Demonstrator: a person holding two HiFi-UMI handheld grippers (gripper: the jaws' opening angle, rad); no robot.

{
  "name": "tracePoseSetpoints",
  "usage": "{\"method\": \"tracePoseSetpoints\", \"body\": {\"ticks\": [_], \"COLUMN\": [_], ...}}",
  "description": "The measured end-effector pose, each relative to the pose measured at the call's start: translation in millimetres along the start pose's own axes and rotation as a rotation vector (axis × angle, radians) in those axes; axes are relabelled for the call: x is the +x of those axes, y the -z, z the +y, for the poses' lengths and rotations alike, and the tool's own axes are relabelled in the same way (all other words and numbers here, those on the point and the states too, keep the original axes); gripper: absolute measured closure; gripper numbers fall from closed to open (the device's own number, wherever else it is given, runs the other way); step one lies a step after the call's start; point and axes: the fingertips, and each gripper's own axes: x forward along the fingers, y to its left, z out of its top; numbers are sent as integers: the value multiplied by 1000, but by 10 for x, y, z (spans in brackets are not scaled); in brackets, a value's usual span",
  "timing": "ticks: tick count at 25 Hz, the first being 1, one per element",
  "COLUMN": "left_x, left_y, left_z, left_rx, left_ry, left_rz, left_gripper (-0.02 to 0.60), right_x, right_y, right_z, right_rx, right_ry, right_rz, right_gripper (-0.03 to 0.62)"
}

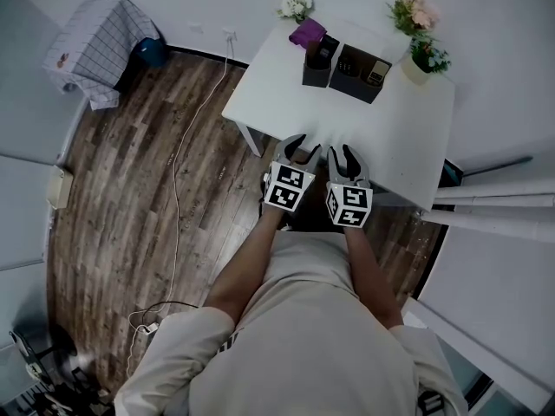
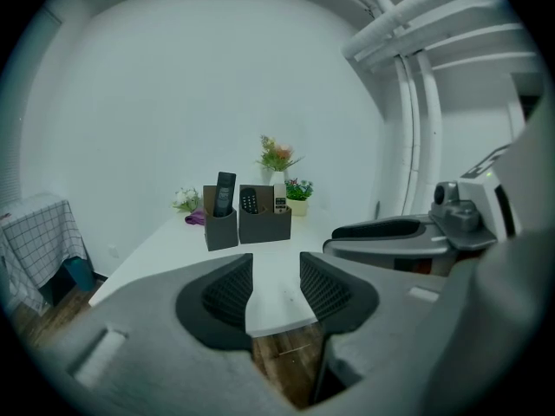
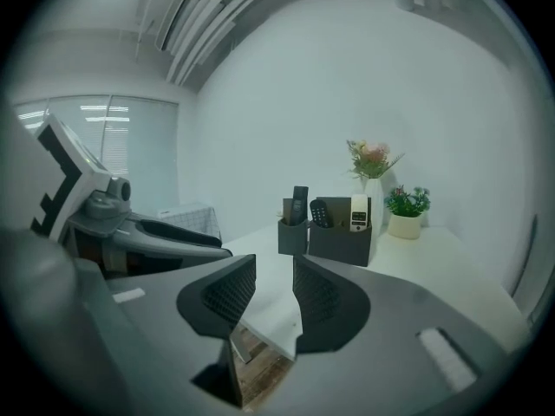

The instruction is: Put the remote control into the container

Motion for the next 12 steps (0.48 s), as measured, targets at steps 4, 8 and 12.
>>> {"method": "tracePoseSetpoints", "body": {"ticks": [4,8,12], "left_x": [14,12,11], "left_y": [-5,-37,-58], "left_z": [-27,-27,-28], "left_rx": [-6,-9,-24], "left_ry": [8,5,-2], "left_rz": [-5,-17,-27], "left_gripper": [405,453,557], "right_x": [-22,-55,-74], "right_y": [-27,-18,13], "right_z": [-53,-169,-278], "right_rx": [29,48,56], "right_ry": [1,36,69], "right_rz": [-12,-18,-1], "right_gripper": [467,531,591]}}
